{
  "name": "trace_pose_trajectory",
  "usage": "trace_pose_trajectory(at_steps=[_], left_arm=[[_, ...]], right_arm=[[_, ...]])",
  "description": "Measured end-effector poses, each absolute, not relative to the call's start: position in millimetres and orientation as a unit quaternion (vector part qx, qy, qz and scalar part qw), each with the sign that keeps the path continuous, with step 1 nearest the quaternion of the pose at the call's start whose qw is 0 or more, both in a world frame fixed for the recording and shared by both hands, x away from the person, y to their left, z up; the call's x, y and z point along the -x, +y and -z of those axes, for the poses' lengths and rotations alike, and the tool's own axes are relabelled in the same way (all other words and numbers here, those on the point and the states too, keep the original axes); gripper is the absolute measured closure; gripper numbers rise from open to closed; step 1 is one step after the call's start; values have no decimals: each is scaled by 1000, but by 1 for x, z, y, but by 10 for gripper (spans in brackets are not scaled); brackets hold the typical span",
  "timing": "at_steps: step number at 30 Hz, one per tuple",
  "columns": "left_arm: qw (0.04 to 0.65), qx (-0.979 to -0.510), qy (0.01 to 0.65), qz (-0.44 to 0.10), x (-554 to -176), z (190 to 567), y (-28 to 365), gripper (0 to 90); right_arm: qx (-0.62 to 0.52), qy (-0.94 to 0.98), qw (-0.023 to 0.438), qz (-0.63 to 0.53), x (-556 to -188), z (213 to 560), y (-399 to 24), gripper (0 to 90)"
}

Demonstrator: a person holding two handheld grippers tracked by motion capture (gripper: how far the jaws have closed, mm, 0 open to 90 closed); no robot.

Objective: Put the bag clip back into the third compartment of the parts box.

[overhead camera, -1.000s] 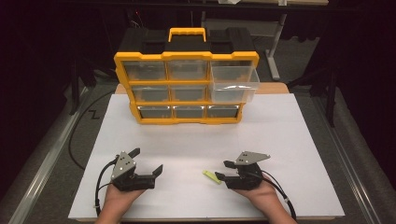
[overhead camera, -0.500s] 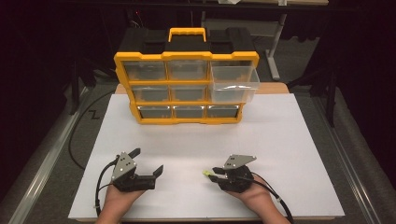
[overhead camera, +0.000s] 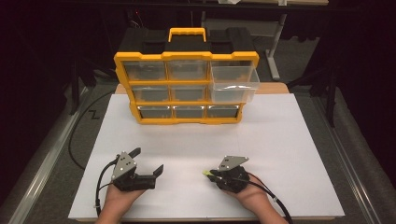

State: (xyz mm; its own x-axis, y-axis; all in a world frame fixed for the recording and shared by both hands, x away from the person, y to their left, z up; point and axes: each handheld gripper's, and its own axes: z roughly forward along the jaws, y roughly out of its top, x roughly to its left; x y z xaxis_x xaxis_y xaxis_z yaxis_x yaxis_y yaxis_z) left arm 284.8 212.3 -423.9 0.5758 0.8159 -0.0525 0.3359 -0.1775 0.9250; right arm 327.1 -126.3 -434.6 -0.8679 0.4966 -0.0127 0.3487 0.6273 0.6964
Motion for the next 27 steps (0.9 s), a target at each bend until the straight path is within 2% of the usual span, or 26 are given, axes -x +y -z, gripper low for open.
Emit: trace_pose_trajectory(at_steps=[10,16,27], left_arm=[[506,-731,395,-233,-285,426,211,3],[505,-731,390,-243,-287,426,211,3],[511,-732,391,-225,-286,425,212,3]], right_arm=[[-233,898,99,-360,-328,430,-129,792],[-241,892,101,-368,-330,414,-145,792],[-236,912,78,-328,-338,397,-173,792]])
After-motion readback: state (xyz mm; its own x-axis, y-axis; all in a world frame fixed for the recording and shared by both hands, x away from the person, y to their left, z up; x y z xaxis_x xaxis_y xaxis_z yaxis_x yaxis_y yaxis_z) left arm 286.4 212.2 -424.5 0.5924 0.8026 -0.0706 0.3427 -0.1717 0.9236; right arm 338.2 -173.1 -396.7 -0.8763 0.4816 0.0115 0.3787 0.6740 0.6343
